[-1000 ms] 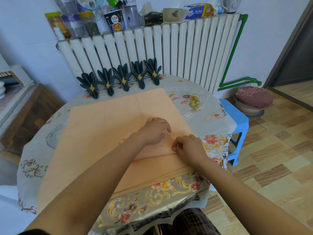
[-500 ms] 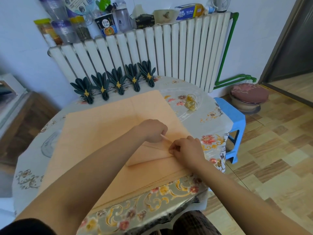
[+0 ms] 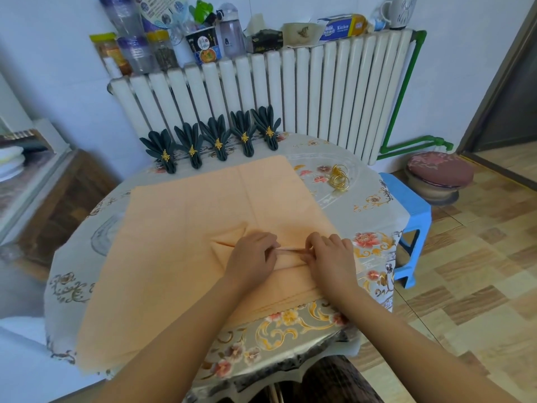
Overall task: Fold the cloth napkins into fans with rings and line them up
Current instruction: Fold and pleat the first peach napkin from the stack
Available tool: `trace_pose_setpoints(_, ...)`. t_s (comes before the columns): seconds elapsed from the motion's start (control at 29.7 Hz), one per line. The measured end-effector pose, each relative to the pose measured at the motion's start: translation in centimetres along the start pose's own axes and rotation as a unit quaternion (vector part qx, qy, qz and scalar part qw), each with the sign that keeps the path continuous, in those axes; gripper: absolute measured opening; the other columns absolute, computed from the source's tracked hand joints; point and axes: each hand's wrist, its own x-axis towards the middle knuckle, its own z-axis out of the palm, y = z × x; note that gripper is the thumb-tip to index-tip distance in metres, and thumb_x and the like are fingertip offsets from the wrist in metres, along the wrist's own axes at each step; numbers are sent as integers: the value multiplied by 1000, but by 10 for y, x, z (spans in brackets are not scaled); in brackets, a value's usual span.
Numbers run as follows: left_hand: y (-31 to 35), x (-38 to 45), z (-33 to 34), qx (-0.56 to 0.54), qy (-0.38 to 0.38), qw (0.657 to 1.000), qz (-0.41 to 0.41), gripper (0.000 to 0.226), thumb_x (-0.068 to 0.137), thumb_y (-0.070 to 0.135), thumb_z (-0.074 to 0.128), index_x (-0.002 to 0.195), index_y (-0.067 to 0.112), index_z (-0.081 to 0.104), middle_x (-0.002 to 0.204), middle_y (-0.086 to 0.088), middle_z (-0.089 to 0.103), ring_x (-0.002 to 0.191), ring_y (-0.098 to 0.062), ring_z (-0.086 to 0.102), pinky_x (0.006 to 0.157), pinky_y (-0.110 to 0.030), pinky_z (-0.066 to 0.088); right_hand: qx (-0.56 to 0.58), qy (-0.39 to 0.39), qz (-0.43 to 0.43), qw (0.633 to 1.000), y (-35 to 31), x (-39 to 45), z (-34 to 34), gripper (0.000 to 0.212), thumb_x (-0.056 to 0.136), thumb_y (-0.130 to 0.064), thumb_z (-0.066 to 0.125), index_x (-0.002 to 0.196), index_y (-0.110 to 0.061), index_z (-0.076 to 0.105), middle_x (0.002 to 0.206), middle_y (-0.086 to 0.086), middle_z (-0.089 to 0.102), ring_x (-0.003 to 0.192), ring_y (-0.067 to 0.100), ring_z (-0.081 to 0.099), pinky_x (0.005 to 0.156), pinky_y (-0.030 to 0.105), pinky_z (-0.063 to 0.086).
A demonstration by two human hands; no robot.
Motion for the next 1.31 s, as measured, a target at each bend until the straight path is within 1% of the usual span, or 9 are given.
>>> trace_pose_setpoints(0.24,-4,-3,1,-26,-2,1000,5,44,85,42,47,97,7,71,109,-1,69,106,-17,59,95,-26,41,14,52,-34,998,2,-2,1,5,64,-21,68,63,-22,63,61,-4,52,59,24,50,64,31,22)
trace_pose_setpoints(0.44,-18,-3,-3,-93,-17,996,-4,12,84,21,70,92,12,73,97,3,58,99,-14,49,89,-11,33,84,2,-86,993,7,3,9,28,54,6,81,59,-12,60,64,-1,54,65,22,47,53,28,43)
trace_pose_setpoints(0.57,-26,9,-9,-63,-18,998,-3,5,75,18,78,78,15,76,76,7,58,81,-17,51,74,-27,38,38,-36,-118,992,5,7,0,34,45,5,84,59,-14,60,55,-1,51,55,21,51,45,22,35)
trace_pose_setpoints(0.67,-20,24,-22,-46,-92,994,-22,8,73,18,80,79,14,76,70,11,54,76,-13,50,70,-29,39,31,-21,-147,988,8,8,-2,30,53,-1,85,65,-16,63,54,-1,50,53,22,50,46,23,36)
trace_pose_setpoints(0.81,-6,47,-37,34,-227,972,-52,15,76,20,78,89,13,76,88,0,70,81,-12,57,64,-24,37,67,-16,-171,983,13,12,-4,16,62,-8,81,66,-16,69,59,-1,55,58,23,54,53,25,40)
trace_pose_setpoints(0.94,5,69,-41,91,-317,942,-64,17,72,22,82,85,14,74,83,2,68,75,-9,54,57,-20,38,66,-122,-152,979,6,27,-19,15,85,-26,64,82,-13,72,78,0,61,81,17,49,69,26,37)
trace_pose_setpoints(1.11,12,87,-39,142,-375,916,-27,18,65,23,86,71,19,70,66,9,60,76,-14,59,63,-27,47,97,-274,-78,954,1,57,-24,17,79,-26,73,86,-11,70,83,-4,53,83,12,43,70,25,35)
trace_pose_setpoints(1.25,11,93,-39,164,-390,906,-24,41,65,28,86,86,18,52,91,1,55,83,-20,49,67,-31,39,46,-348,-61,934,-7,67,-20,18,81,-23,71,79,-16,54,90,1,58,85,18,49,70,27,37)
trace_pose_setpoints(1.31,11,97,-38,171,-412,894,-36,50,67,30,85,98,18,47,102,-1,52,90,-21,47,73,-33,39,20,-365,-56,929,-9,69,-21,24,83,-27,69,95,-14,53,107,7,60,96,23,53,76,30,40)
